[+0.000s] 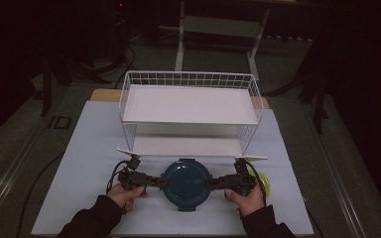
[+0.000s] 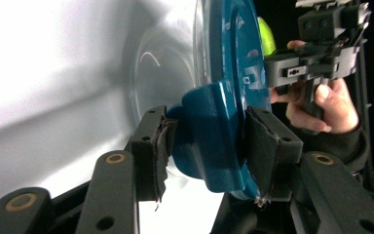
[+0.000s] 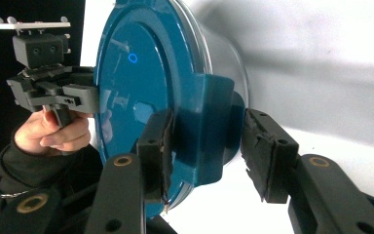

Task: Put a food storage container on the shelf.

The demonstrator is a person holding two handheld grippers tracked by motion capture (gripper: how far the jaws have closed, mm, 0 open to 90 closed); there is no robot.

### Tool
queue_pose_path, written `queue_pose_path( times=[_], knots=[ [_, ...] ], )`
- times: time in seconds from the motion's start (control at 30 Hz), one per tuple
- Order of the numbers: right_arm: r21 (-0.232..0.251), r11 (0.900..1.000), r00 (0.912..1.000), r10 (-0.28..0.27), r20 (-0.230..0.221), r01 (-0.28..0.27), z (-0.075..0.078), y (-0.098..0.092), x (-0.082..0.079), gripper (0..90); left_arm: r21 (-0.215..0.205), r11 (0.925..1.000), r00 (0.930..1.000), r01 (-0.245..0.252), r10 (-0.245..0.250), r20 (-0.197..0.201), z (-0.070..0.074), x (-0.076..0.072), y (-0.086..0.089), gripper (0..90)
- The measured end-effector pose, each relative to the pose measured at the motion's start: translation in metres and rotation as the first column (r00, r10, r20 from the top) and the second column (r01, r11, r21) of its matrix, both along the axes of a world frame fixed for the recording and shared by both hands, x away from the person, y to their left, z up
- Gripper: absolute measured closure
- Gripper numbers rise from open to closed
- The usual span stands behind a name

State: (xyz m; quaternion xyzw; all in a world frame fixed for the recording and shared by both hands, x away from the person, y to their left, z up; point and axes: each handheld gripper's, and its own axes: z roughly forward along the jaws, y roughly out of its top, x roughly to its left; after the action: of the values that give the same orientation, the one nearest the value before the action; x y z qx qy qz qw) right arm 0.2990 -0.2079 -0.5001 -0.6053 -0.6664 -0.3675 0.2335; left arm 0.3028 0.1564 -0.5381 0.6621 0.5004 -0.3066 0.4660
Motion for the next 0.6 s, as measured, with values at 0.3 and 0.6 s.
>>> queue_pose_path(
  times=[0.3,0.6],
  knots=[
    [0.062,0.998,0.9998,0.021,-0.005,-0.02,-0.003,-0.002,-0.007,55.9,0.022,0.9997,0.9997,0.003,-0.004,0.024,0.01,-0.004,0.003,56.1],
    [0.071,0.997,0.9986,0.027,0.046,-0.03,0.007,0.005,-0.009,55.8,0.022,0.9997,0.9986,-0.004,0.003,0.052,0.028,-0.005,0.009,56.6]
  ],
)
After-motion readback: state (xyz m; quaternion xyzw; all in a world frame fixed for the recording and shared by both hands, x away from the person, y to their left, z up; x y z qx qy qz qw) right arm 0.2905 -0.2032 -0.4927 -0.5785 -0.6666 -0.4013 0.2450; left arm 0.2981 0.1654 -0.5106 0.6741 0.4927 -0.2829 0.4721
